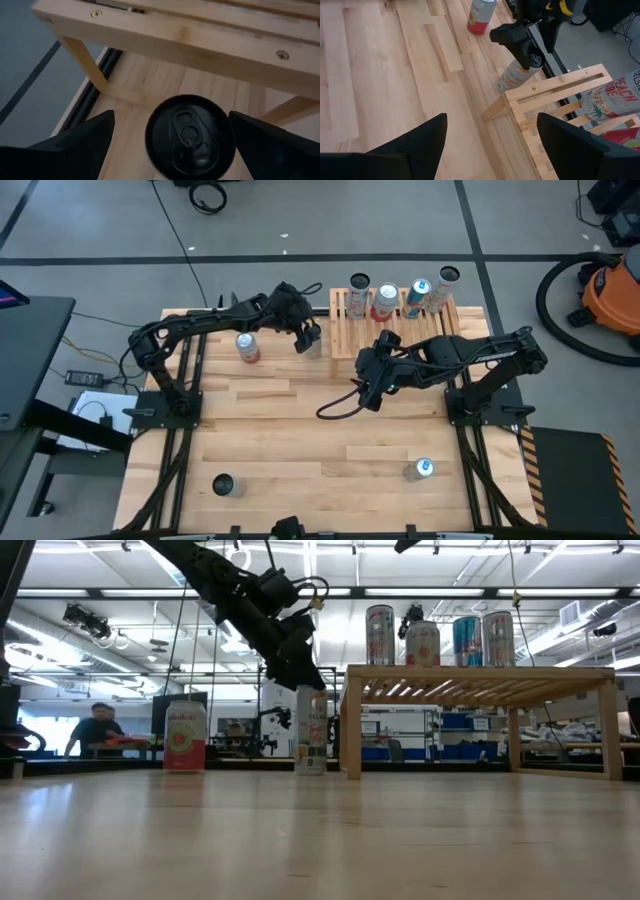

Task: Place canned beverage on shelf
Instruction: Put the top white-yellow soda can on the shelf aligned with the other white-yellow soda can

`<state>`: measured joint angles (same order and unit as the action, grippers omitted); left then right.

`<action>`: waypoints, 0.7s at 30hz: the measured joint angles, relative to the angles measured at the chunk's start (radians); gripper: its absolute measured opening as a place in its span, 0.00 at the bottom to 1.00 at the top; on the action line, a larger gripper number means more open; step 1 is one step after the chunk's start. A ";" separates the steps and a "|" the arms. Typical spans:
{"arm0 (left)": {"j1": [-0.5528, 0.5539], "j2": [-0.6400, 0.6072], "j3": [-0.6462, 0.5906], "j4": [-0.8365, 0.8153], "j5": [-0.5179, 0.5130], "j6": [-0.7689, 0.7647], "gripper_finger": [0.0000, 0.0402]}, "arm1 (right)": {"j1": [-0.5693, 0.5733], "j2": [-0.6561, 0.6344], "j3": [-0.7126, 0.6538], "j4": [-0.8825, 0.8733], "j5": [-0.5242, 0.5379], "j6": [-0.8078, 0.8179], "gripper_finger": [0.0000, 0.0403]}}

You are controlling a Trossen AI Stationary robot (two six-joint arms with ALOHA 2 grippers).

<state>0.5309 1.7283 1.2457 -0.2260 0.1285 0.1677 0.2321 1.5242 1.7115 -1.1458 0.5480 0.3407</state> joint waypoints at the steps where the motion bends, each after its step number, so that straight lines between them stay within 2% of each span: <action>1: 0.000 0.003 0.000 -0.007 0.000 0.000 0.97 | 0.000 0.000 0.000 0.000 0.000 0.000 0.79; 12: 0.000 0.042 0.000 0.003 0.000 0.021 0.95 | 0.000 0.000 0.000 -0.001 0.000 0.000 0.79; 21: 0.004 0.041 0.000 0.003 0.000 0.039 0.79 | 0.000 0.000 0.000 -0.001 0.000 0.000 0.79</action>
<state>0.5347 1.7695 1.2453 -0.2226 0.1287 0.2071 0.2321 1.5242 1.7115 -1.1469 0.5480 0.3408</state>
